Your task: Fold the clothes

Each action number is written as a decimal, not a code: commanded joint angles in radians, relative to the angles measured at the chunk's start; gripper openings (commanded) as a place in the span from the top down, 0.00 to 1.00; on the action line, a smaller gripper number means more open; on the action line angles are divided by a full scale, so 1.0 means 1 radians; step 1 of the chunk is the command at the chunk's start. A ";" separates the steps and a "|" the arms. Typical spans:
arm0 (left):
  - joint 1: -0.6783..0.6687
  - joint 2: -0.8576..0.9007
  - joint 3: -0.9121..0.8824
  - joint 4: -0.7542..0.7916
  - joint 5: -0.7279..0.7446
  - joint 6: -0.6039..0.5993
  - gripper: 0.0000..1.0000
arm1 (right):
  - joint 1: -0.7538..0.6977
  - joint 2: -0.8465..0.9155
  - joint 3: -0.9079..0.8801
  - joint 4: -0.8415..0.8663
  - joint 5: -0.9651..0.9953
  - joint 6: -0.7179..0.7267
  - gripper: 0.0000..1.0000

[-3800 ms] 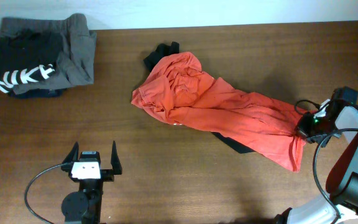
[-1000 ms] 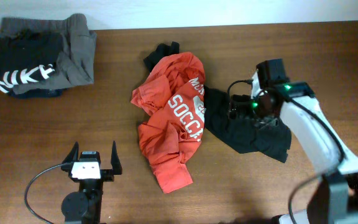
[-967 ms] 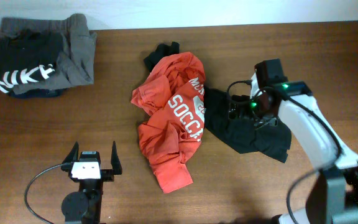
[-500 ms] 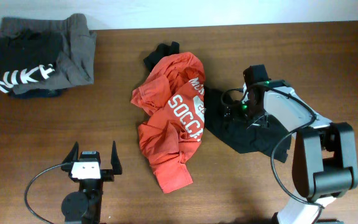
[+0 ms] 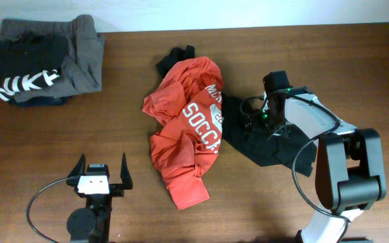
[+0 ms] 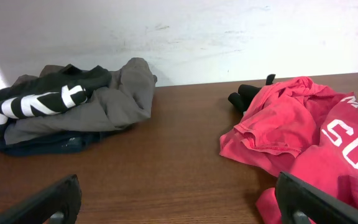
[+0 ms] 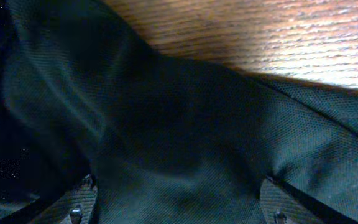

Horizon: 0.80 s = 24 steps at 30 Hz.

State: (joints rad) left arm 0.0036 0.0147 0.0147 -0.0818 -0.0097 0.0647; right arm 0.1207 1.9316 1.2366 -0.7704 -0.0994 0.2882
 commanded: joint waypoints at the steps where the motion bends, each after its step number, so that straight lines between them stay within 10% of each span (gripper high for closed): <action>1: 0.008 -0.007 -0.005 -0.001 0.014 0.016 0.01 | -0.003 0.041 0.013 0.001 0.030 0.005 0.12; 9: 0.008 -0.007 -0.005 -0.001 0.014 0.016 0.01 | -0.003 0.053 0.013 0.002 0.086 0.009 0.32; 16: 0.008 -0.007 -0.005 -0.001 0.014 0.016 0.01 | -0.003 0.053 0.013 0.005 0.117 0.016 0.94; 24: 0.008 -0.007 -0.005 -0.001 0.014 0.016 0.01 | -0.005 0.053 0.013 0.005 0.241 0.054 0.96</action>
State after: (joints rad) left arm 0.0036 0.0147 0.0147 -0.0818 -0.0097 0.0647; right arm 0.1223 1.9514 1.2503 -0.7658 0.0025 0.3103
